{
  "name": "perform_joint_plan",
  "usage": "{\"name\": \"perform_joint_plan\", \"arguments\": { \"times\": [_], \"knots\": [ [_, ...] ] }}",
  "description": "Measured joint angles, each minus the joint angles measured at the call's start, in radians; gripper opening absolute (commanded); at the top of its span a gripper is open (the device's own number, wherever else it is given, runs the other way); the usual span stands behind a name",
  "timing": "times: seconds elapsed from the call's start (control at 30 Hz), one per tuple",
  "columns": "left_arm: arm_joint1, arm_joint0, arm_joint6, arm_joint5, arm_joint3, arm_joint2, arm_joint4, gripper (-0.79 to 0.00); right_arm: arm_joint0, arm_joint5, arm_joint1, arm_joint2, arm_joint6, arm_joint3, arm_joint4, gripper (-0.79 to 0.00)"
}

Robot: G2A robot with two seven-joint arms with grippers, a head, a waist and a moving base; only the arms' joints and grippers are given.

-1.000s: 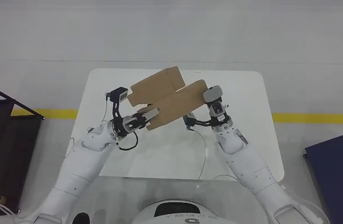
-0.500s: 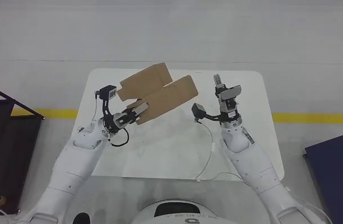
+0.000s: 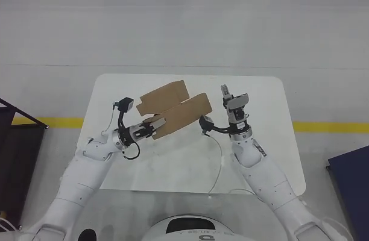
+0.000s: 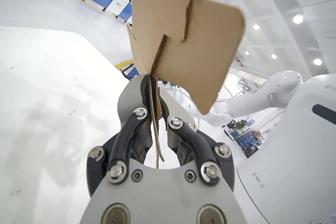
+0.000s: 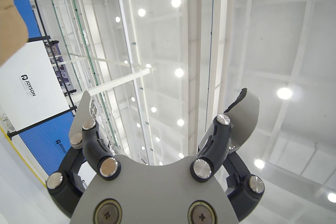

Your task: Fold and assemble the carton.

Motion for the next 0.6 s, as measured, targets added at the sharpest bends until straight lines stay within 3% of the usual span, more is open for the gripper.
{"name": "perform_joint_plan", "arguments": {
  "times": [0.1, 0.27, 0.6],
  "knots": [
    [-0.004, -0.001, 0.0, 0.0, 0.003, -0.004, -0.002, -0.785, -0.01, 0.002, -0.006, 0.003, -0.014, -0.013, 0.0, 0.0],
    [-0.007, -0.011, 0.003, 0.0, 0.021, -0.025, 0.037, -0.785, -0.035, 0.005, -0.015, 0.016, 0.107, -0.05, 0.0, 0.0],
    [-0.02, -0.009, 0.0, 0.0, -0.001, -0.043, 0.061, -0.785, -0.034, 0.005, -0.014, 0.015, 0.073, -0.047, 0.0, 0.0]
  ]
}}
